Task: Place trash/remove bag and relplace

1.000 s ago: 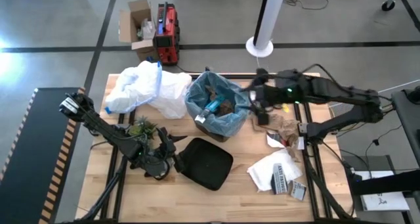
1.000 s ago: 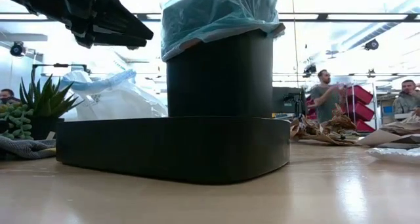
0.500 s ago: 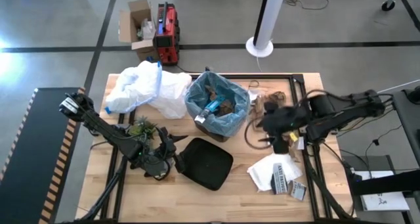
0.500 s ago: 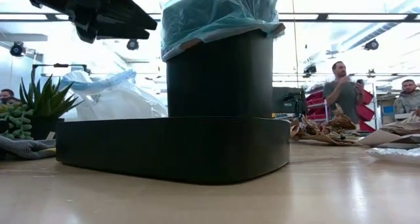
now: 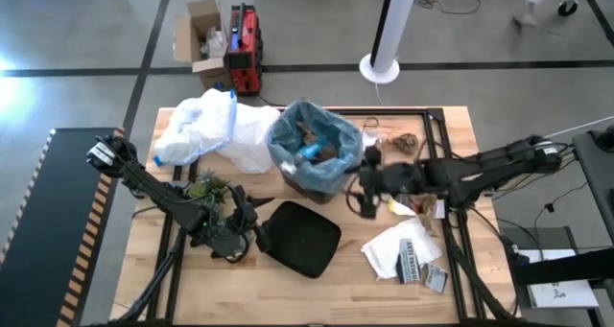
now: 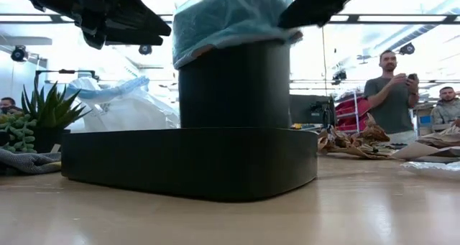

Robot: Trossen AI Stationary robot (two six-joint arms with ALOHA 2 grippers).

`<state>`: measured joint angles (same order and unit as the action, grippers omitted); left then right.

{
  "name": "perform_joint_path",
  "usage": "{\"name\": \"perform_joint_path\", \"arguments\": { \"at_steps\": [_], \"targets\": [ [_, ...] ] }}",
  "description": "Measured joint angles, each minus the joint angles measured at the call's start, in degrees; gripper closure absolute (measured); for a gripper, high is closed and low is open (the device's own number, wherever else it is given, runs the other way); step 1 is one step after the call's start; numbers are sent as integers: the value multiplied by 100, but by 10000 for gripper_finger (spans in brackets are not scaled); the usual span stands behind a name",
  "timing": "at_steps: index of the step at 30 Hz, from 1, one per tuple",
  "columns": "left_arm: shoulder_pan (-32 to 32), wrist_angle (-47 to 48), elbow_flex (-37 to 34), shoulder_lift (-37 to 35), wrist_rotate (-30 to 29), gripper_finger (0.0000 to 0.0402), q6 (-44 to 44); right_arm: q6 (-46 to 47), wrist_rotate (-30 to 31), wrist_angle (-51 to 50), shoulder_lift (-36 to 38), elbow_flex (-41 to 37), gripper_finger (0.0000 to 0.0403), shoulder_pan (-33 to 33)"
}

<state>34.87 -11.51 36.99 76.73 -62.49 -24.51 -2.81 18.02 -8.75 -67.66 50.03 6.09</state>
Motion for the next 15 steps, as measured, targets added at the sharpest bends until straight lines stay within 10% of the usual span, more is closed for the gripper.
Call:
{"name": "perform_joint_path", "arguments": {
  "at_steps": [7,15],
  "targets": [
    [19,18,-4,0,-1,183,-66,-290,1,-211,70,-128,192,-997],
    [56,544,-7,-371,-8,181,-121,-128,0,-1553,1488,37,186,-534]
  ]
}}
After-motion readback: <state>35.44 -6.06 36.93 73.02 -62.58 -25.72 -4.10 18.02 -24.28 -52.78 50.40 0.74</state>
